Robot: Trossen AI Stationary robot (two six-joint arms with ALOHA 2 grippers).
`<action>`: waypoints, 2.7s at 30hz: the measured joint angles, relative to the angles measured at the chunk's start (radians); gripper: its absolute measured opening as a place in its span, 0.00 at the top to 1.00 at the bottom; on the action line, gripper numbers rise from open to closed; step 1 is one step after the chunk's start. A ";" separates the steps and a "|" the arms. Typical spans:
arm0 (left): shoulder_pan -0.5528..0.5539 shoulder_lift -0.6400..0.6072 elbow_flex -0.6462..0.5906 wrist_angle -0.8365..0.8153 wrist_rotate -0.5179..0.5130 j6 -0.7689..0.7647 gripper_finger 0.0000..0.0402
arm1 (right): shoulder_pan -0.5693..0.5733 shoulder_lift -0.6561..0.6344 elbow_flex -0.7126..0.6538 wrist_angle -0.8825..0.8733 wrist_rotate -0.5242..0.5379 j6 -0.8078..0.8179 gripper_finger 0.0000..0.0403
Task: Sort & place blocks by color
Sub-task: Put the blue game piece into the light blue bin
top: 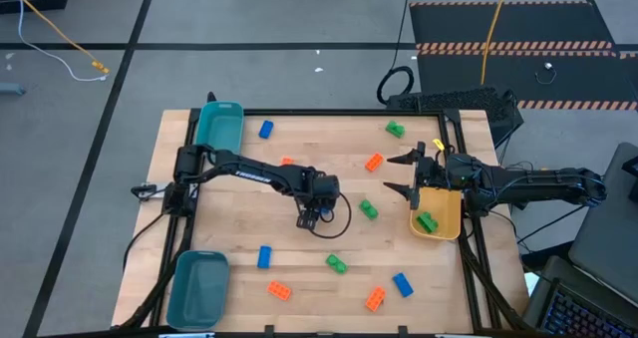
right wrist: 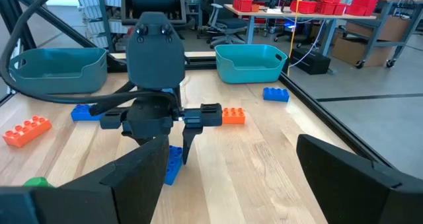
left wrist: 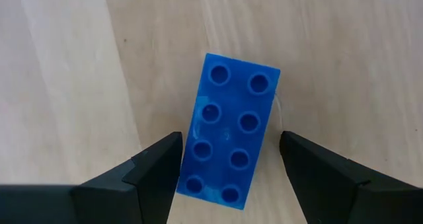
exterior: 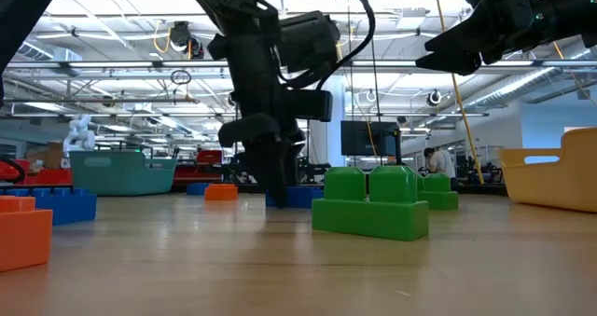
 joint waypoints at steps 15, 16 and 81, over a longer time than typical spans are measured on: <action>-0.004 -0.001 -0.006 0.012 -0.010 -0.045 0.41 | 0.000 0.000 0.000 0.000 0.000 0.000 0.19; -0.004 -0.001 -0.006 0.012 -0.012 -0.047 0.44 | 0.000 0.000 0.000 0.000 0.000 0.000 0.19; 1.013 -0.346 -0.013 -0.646 -0.281 -0.306 0.66 | 0.000 0.000 0.000 -0.026 -0.004 0.053 0.19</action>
